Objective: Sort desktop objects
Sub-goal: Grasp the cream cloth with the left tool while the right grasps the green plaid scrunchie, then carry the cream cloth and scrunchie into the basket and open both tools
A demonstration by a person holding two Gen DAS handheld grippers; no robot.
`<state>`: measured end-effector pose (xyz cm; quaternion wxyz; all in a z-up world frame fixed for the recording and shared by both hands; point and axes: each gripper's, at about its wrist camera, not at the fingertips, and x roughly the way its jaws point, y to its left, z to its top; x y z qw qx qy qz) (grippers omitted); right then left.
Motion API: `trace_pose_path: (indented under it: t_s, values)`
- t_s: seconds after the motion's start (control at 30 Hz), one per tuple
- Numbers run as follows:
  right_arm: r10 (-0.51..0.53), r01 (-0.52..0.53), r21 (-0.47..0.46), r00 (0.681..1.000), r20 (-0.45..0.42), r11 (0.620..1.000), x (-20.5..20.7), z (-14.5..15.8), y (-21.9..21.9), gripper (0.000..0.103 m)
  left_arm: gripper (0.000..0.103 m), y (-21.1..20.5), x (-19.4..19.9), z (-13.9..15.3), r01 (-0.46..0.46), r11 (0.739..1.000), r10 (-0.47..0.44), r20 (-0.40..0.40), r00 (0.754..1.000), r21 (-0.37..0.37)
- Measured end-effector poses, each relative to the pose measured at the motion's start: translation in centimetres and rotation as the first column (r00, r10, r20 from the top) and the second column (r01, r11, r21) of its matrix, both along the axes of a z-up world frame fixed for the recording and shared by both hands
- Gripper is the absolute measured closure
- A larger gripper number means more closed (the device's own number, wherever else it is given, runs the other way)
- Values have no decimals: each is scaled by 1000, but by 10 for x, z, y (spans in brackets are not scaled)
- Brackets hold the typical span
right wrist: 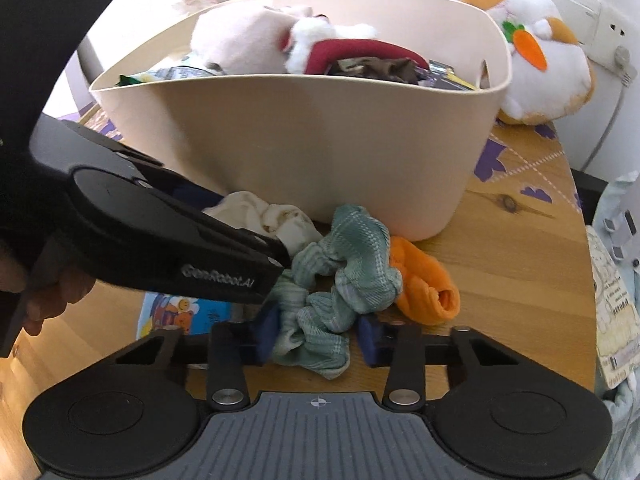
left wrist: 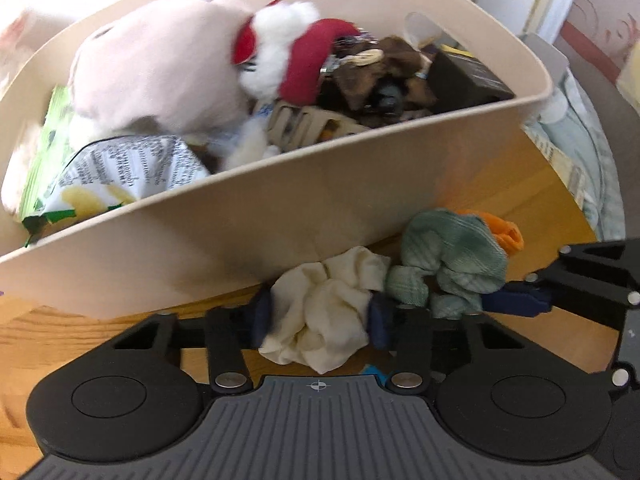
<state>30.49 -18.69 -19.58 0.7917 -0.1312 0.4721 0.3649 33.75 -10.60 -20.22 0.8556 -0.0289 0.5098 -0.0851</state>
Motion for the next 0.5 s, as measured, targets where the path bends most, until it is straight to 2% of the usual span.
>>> trace_pose_path:
  t_s: [0.07,0.13,0.33,0.5]
  values:
    - [13,-13,2,1000,3,1000,-3,1,0,75,78,0,-2,1,13,1000,-13,-6,1000,-10]
    - [24,-24,3,1000,6,1000,-7,3,0,78,81,1,-3,1,18,1000,-18,-21,1000,-19]
    - [39,-39,8,999,17,999,-21,10,-7,80,83,9,-15,5,11,1000,-12,-17,1000,-16]
    - [24,-25,22,999,33,999,-30,21,-18,80,83,23,-27,16,7,1000,-7,16,1000,-20]
